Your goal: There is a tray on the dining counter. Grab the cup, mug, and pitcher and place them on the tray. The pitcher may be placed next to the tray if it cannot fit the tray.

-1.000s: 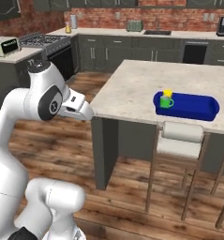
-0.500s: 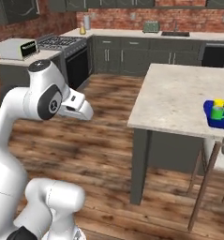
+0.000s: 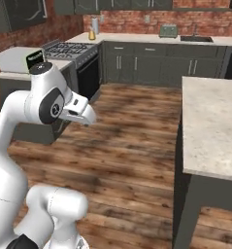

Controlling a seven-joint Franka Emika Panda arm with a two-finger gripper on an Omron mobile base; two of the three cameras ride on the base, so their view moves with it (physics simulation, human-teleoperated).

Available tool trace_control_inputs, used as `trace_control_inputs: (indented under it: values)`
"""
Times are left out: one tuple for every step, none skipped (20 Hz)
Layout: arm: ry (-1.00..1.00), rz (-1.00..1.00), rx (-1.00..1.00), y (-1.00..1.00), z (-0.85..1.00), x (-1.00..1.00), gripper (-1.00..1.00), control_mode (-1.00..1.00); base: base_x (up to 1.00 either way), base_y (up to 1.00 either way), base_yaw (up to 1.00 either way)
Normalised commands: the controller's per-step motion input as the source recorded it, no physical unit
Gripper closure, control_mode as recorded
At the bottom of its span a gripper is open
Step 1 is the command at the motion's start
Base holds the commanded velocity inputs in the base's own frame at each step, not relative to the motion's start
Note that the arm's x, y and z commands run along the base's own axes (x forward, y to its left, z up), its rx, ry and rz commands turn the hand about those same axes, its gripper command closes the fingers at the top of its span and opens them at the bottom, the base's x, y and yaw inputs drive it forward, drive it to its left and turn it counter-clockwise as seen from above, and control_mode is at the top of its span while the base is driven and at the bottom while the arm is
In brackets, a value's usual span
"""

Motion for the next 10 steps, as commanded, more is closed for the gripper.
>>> trace_control_inputs:
  values:
    - [0.00,0.00,0.00,0.00,0.00,0.00,-1.00,1.00,1.00,0.85,-0.07]
    - [0.00,0.00,0.00,0.00,0.00,0.00,-1.00,1.00,1.00,0.79,-0.04]
    - [0.00,0.00,0.00,0.00,0.00,0.00,-1.00,1.00,1.00,0.69,-0.03]
    - [0.00,0.00,0.00,0.00,0.00,0.00,-1.00,1.00,1.00,0.60,-0.03]
    - [0.00,0.00,0.00,0.00,0.00,0.00,-1.00,1.00,1.00,0.34,0.00]
    - [0.00,0.00,0.00,0.00,0.00,0.00,-1.00,1.00,1.00,0.00,-0.03]
    - [0.00,0.00,0.00,0.00,0.00,0.00,-1.00,1.00,1.00,0.00,0.00]
    - [0.00,0.00,0.00,0.00,0.00,0.00,-1.00,1.00,1.00,0.00,0.00]
    - [0.00,0.00,0.00,0.00,0.00,0.00,-1.00,1.00,1.00,-0.05,0.00]
    - [0.00,0.00,0.00,0.00,0.00,0.00,-1.00,1.00,1.00,-0.05,0.00]
